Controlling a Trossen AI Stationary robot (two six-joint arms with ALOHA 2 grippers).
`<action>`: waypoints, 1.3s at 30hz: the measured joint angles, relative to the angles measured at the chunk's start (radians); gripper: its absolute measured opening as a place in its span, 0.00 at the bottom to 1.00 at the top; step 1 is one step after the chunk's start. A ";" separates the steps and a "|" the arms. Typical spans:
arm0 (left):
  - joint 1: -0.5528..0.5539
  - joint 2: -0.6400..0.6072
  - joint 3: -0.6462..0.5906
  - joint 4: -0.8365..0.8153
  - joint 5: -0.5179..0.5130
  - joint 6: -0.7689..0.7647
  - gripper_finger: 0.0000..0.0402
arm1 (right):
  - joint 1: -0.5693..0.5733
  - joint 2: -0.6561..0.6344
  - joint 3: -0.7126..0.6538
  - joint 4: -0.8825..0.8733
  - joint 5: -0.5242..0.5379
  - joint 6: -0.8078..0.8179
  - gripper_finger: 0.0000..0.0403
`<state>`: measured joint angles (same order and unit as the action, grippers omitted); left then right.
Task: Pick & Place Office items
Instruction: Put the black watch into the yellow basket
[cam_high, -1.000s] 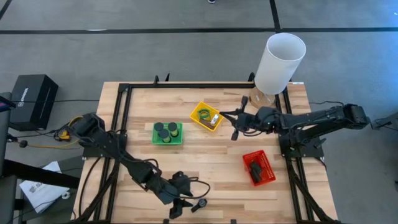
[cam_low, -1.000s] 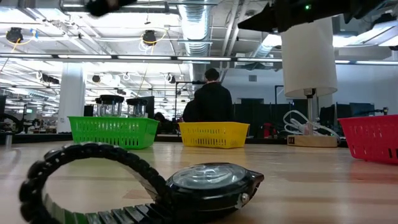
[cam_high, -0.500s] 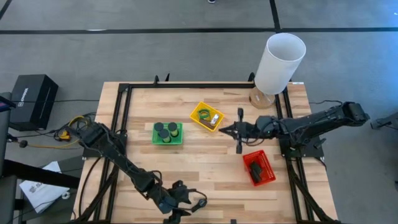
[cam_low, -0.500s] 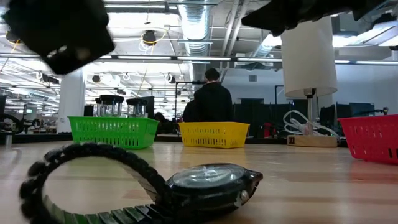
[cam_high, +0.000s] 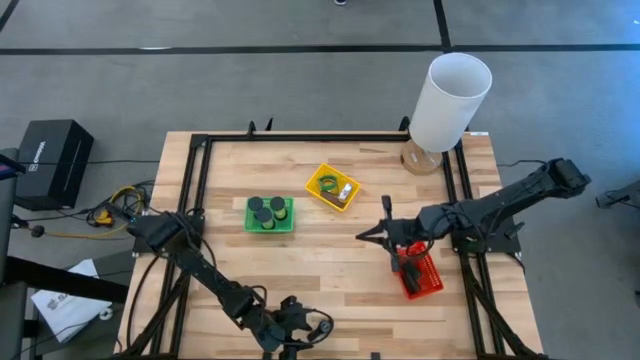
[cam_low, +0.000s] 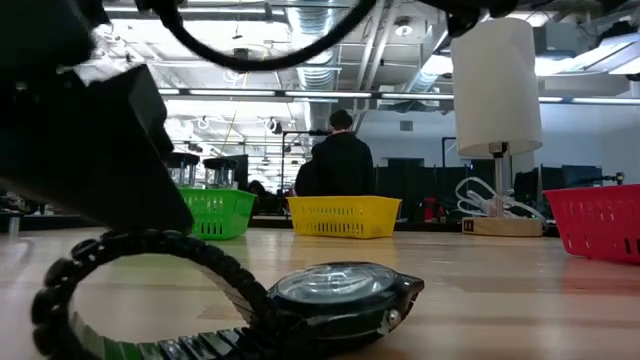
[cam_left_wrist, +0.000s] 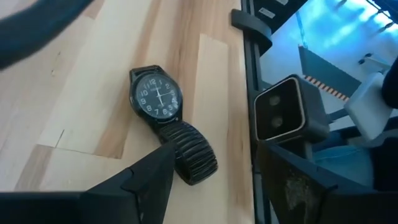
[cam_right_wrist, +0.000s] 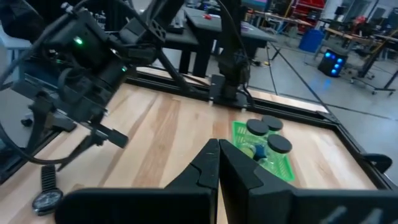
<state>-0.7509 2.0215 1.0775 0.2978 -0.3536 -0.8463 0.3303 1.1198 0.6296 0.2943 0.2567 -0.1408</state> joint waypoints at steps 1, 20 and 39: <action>0.000 0.004 0.000 0.001 0.000 0.000 0.56 | 0.004 0.000 0.000 0.000 0.001 0.000 0.00; 0.012 0.002 -0.027 0.009 -0.018 0.000 0.57 | 0.010 0.000 0.000 -0.004 0.002 0.001 0.00; 0.042 0.007 -0.027 0.011 -0.014 -0.006 0.67 | 0.010 0.000 0.000 -0.003 0.002 0.002 0.00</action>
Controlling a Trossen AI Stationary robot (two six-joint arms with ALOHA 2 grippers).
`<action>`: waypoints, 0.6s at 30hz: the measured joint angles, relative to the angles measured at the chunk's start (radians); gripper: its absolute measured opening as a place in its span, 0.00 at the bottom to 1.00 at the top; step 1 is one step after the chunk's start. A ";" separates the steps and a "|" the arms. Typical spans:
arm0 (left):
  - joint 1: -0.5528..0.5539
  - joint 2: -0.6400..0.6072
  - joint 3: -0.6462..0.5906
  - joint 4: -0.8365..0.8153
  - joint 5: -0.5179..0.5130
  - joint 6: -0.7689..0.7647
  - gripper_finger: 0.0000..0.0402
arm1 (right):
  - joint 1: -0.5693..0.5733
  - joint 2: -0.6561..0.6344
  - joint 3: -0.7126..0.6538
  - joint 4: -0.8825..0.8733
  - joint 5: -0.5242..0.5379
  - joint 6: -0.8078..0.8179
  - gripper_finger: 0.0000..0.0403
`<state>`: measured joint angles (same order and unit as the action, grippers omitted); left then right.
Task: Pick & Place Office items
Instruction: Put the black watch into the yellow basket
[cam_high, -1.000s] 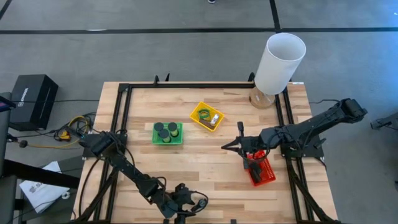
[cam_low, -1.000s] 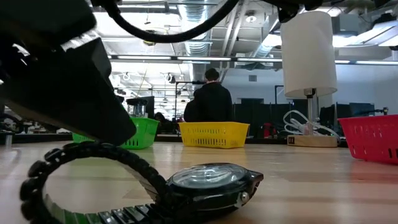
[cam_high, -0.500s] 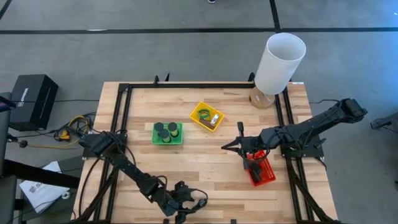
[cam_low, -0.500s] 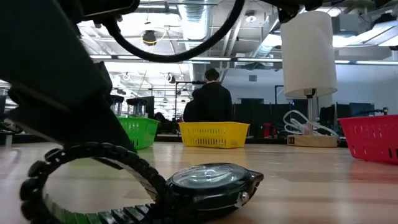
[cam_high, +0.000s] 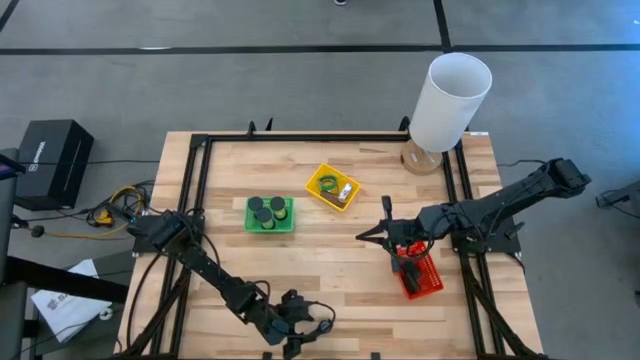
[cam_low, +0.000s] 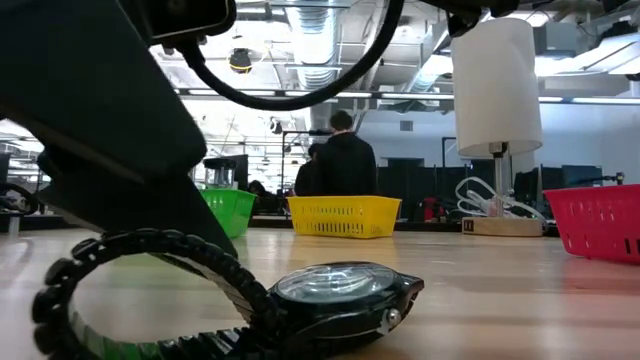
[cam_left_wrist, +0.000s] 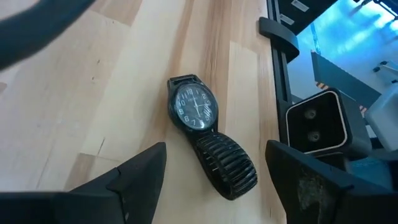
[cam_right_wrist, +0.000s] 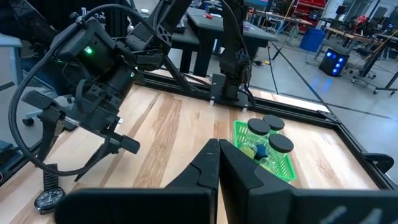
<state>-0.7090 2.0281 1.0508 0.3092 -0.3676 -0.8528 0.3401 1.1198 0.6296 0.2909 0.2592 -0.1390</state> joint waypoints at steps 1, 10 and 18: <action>0.000 0.000 0.000 0.000 0.002 0.000 0.67 | 0.000 0.000 0.000 0.000 0.000 0.000 0.00; -0.012 0.054 0.005 0.016 0.008 0.042 0.67 | 0.000 0.000 0.000 0.000 0.000 0.000 0.00; -0.007 0.036 0.001 -0.022 -0.028 0.210 0.62 | 0.000 0.000 0.000 -0.008 0.000 0.000 0.00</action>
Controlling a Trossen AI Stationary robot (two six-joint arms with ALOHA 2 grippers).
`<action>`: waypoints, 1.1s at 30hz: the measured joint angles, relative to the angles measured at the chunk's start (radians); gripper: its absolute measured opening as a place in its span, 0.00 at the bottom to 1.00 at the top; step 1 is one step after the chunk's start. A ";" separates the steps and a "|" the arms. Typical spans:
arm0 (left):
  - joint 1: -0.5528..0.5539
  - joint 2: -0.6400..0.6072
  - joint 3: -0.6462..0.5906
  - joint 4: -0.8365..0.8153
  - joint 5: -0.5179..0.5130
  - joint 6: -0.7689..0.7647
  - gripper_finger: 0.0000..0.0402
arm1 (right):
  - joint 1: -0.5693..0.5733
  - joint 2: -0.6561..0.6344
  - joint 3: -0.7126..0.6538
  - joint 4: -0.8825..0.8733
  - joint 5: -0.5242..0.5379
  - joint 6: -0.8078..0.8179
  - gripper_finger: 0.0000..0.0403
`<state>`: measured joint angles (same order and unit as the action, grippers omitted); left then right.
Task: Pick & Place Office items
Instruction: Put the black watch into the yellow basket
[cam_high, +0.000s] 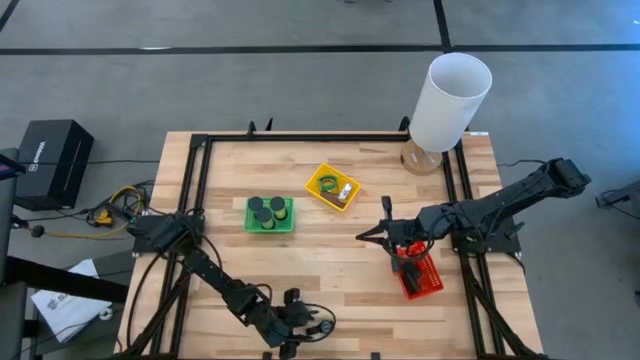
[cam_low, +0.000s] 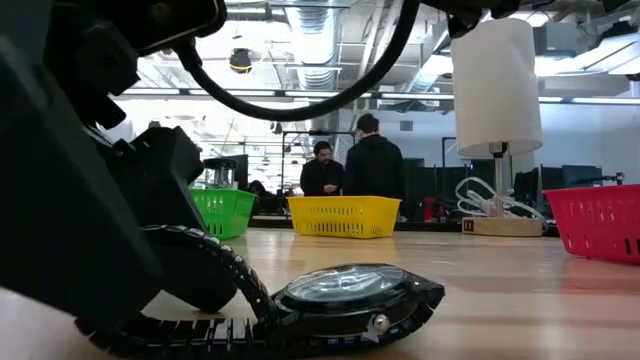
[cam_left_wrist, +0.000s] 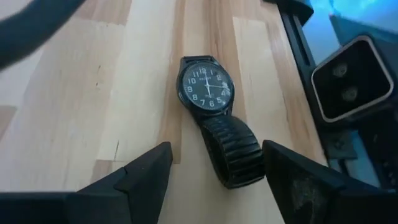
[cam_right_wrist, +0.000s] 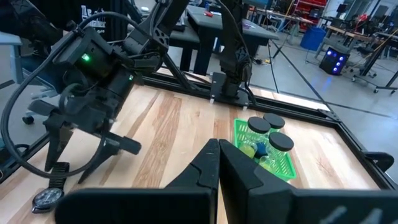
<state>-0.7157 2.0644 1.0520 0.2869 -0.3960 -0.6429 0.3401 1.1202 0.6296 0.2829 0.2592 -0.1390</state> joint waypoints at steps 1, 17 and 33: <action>0.000 0.000 0.000 -0.001 -0.003 0.014 0.61 | 0.000 0.000 0.000 -0.001 0.000 0.000 0.00; 0.003 0.000 -0.001 -0.030 -0.046 0.037 0.31 | 0.000 0.000 0.000 -0.007 0.000 0.000 0.00; -0.008 0.000 -0.001 -0.019 -0.045 0.040 0.21 | 0.000 0.000 0.000 -0.010 0.000 0.000 0.00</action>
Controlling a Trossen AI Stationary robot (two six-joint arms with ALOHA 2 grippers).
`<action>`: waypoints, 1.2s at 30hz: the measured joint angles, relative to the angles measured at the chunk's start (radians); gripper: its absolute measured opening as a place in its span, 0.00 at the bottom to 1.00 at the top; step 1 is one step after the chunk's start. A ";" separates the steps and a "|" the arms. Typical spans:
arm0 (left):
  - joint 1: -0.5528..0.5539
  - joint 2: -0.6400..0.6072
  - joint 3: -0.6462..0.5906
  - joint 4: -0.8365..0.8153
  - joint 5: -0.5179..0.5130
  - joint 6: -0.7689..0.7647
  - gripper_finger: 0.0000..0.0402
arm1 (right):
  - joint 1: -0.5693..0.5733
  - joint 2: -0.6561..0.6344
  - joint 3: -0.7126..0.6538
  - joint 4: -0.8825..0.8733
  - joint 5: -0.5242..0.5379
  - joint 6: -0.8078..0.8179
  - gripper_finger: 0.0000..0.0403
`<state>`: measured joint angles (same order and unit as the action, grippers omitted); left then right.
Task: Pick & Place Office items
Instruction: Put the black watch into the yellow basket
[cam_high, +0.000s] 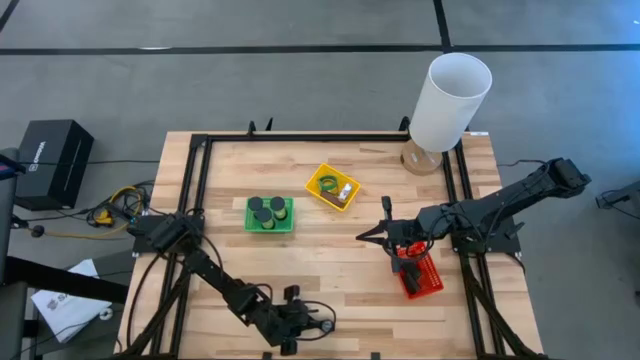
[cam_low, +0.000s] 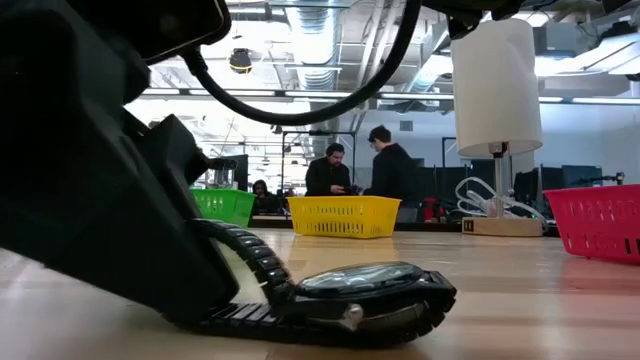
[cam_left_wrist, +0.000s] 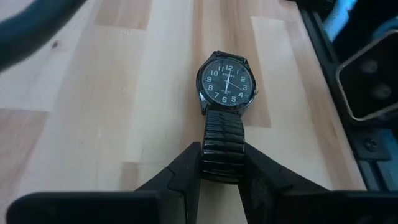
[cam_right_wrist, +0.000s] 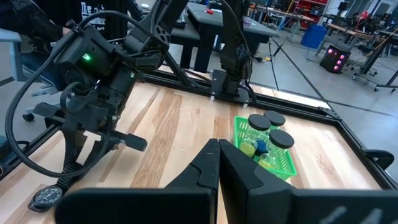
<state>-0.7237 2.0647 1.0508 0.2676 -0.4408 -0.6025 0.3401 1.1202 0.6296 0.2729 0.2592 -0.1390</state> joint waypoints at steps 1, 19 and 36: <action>-0.004 0.000 0.000 0.000 0.000 0.000 0.21 | 0.000 0.000 0.000 0.000 0.000 0.000 0.00; -0.023 -0.211 0.000 -0.201 -0.113 0.084 0.18 | -0.001 0.000 0.000 -0.006 0.000 0.000 0.00; -0.027 -0.420 0.000 -0.459 -0.273 0.134 0.19 | -0.014 0.170 0.004 0.106 0.002 0.082 0.04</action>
<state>-0.7506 1.6446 1.0504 -0.1915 -0.7134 -0.4686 0.3257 1.2897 0.6341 0.3788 0.2611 -0.0568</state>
